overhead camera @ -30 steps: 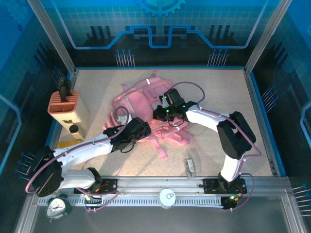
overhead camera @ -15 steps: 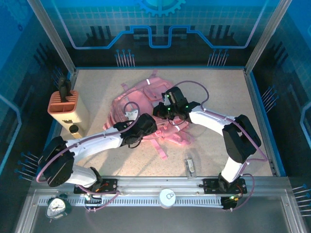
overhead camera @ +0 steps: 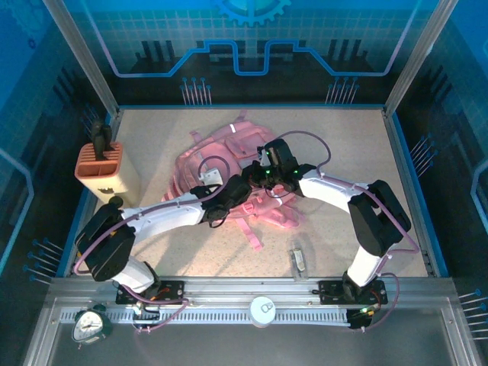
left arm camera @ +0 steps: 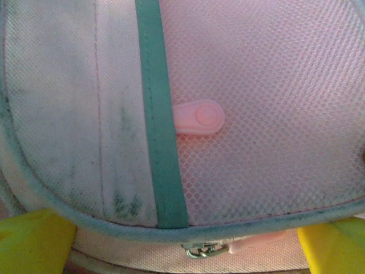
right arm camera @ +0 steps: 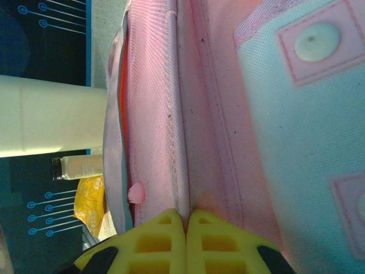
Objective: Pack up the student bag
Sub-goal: Unzip the student bag at the top-center of the table.
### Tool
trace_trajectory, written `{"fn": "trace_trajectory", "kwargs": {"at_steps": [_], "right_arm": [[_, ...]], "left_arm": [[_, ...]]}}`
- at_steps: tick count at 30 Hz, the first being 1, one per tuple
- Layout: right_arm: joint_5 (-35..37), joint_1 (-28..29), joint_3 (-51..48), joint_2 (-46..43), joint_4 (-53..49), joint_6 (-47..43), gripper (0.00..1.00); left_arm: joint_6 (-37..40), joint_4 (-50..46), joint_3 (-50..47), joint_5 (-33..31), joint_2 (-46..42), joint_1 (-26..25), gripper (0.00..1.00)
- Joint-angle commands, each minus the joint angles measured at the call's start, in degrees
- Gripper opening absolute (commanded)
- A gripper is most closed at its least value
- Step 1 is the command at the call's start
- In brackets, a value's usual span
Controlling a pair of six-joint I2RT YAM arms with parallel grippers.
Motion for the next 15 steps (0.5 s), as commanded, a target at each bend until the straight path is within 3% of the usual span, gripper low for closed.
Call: {"fn": "trace_trajectory", "kwargs": {"at_steps": [1,11,15], "right_arm": [[-1.95,-0.84,0.02,-2.13,5.31,0.79,0.0],[-2.35,-1.06,0.04,-1.3,6.44,1.25,0.0],[-2.25,-1.02,0.22,-0.98,6.42,1.27,0.0]], "left_arm": [[-1.93,-1.8,0.3,-3.66,0.01,1.15,0.98],[-1.28,-2.04,-4.53,-3.67,-5.37,1.24,0.56],[0.9,0.9,-4.47,-2.15,-4.98,1.18,0.44]]}}
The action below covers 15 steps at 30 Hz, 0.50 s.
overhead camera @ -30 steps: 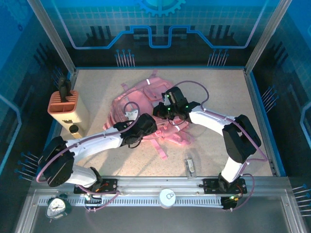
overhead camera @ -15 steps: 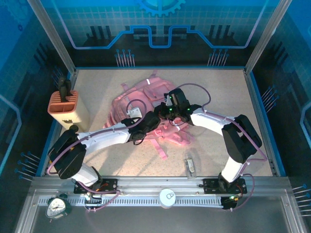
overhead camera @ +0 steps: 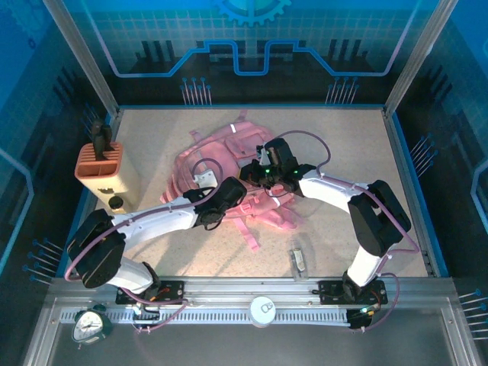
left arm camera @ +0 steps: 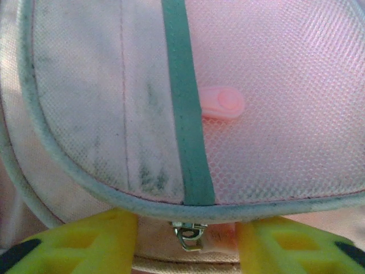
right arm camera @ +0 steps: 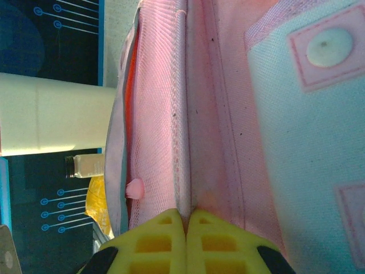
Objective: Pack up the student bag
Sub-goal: Unzip the student bag at the top-center of the table.
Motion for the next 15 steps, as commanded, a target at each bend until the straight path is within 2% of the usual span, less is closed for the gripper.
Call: {"fn": "trace_trajectory", "kwargs": {"at_steps": [1,7,9,11,15], "right_arm": [[-0.93,-1.02,0.34,-1.01,4.36,0.16,0.0],[-0.77,-1.06,0.1,-1.22,4.18,0.01,0.0],[-0.81,-1.08,0.19,-1.1,4.19,0.03,0.0],[-0.84,-1.02,0.19,-0.96,4.38,0.03,0.0],[-1.13,-1.02,0.12,-0.57,4.97,0.38,0.0]], "left_arm": [[2.33,0.23,-0.81,-1.29,-0.29,1.13,0.42],[2.45,1.57,0.86,1.06,2.01,1.28,0.31],[1.52,1.23,1.13,1.3,2.6,1.37,0.31],[0.34,1.35,1.25,1.67,2.7,1.52,0.36],[-0.07,7.21,-0.42,2.75,2.55,1.5,0.34]]}}
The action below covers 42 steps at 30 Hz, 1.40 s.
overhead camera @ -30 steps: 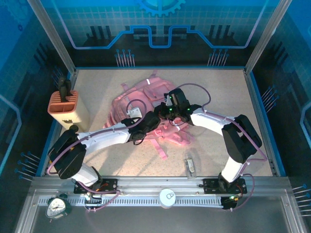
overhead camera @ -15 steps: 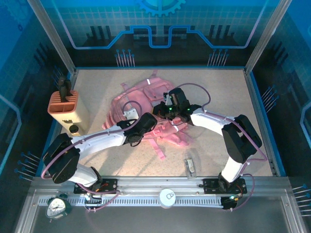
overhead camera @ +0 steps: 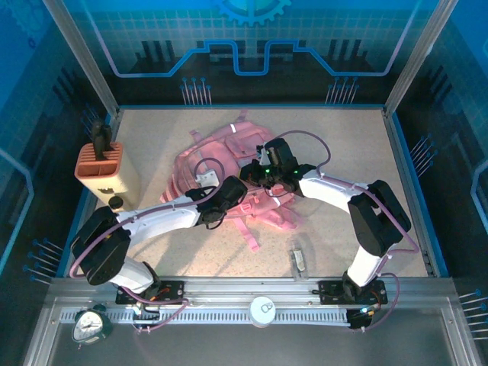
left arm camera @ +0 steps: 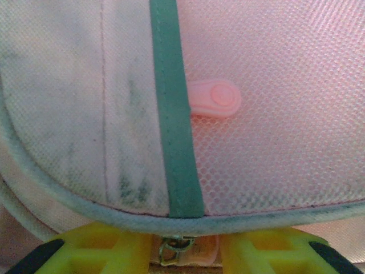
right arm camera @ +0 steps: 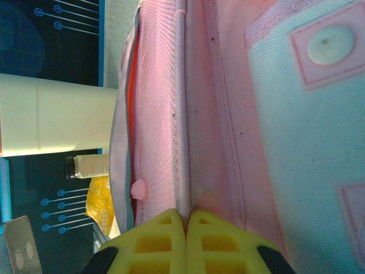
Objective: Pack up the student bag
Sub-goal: Unzip the student bag at the top-center of the table.
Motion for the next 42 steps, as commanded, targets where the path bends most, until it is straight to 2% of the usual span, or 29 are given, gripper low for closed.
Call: {"fn": "trace_trajectory", "kwargs": {"at_steps": [1,4,6,12,15,18,24,28,31,33,39,42], "right_arm": [[-1.14,-0.99,0.09,-0.54,5.0,0.34,0.0],[-1.3,-0.98,-0.11,-0.66,4.97,0.19,0.0],[-0.7,-1.05,-0.26,-0.93,4.34,-0.25,0.0],[-2.14,-3.04,0.0,-0.49,3.79,-1.2,0.0],[-4.37,-4.28,1.09,0.16,1.49,-2.62,0.0],[-4.99,-5.14,1.18,-0.15,0.01,-4.25,0.0],[-6.63,-7.08,2.77,-0.11,-4.5,-8.36,0.0],[-6.83,-7.76,6.44,1.07,-10.11,-13.32,0.0],[-7.29,-9.28,8.24,1.68,-11.88,-15.53,0.0],[-7.5,-10.46,11.11,3.11,-15.39,-17.6,0.0],[-5.26,-12.65,17.69,7.41,-18.93,-21.64,0.0],[-3.41,-13.5,23.37,10.81,-22.66,-23.74,0.1]], "left_arm": [[-1.24,5.35,-0.48,0.09,0.89,0.85,0.32],[-2.22,4.01,0.43,-1.07,1.57,1.12,0.21],[-1.99,4.28,0.36,-1.3,0.84,1.11,0.16],[2.81,4.62,-1.45,0.47,-3.55,1.07,0.0],[9.24,6.55,-3.82,3.54,-6.66,1.34,0.0],[14.43,3.81,-4.76,6.35,-9.45,2.83,0.0],[26.5,1.86,-8.11,14.94,-14.78,8.8,0.0],[32.77,0.7,-8.97,14.36,-16.35,10.28,0.0],[33.56,1.49,-9.81,14.43,-16.3,10.38,0.0],[33.86,2.39,-9.56,18.13,-15.31,10.21,0.0],[31.76,8.21,-6.01,22.16,-10.46,4.1,0.0],[29.85,9.75,-1.87,22.51,-5.73,1.26,0.0]]}}
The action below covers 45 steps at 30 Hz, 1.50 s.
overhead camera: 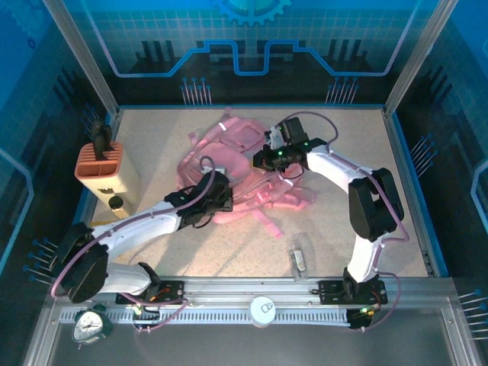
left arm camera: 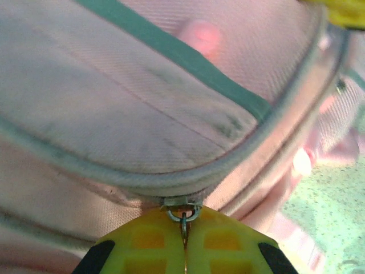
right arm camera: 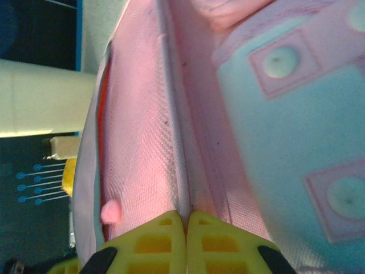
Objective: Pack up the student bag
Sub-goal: Unzip the student bag at the top-center of the table.
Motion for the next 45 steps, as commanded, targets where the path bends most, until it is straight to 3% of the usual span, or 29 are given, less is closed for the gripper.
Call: {"fn": "trace_trajectory", "kwargs": {"at_steps": [1,5,8,16,23,31,38,42,45], "right_arm": [[5.87,-3.45,6.51,3.2,0.46,-4.04,0.12],[4.31,-4.65,4.21,0.57,2.62,-2.11,0.41],[4.49,-4.96,1.92,-2.87,0.22,-2.09,0.52],[1.61,-3.54,-9.41,-10.65,2.45,4.24,0.7],[0.83,1.58,-20.15,-13.33,15.6,16.94,0.71],[2.31,3.47,-22.03,-9.69,23.84,22.95,0.56],[3.85,3.13,-22.7,-8.87,24.22,20.41,0.25],[4.08,2.28,-22.53,-9.18,22.46,18.52,0.15],[3.82,1.76,-22.34,-9.96,20.88,15.8,0.01]], "left_arm": [[-2.74,1.35,4.39,3.64,4.28,-3.23,0.0],[-4.15,6.48,6.32,7.3,9.16,-4.64,0.0],[-3.4,4.79,7.82,5.8,10.8,-5.09,0.0],[-0.79,4.32,6.34,4.78,9.34,-5.08,0.0],[-0.47,5.82,5.54,6.04,7.55,-5.08,0.0],[0.71,5.4,7.53,7.65,9.53,-5.07,0.0],[2.7,1.28,8.07,5.28,8.63,-5.03,0.0],[3.4,0.12,7.21,5.39,7.62,-4.38,0.0],[4.56,-2.16,7.03,5.35,6.97,-3.28,0.0]]}}
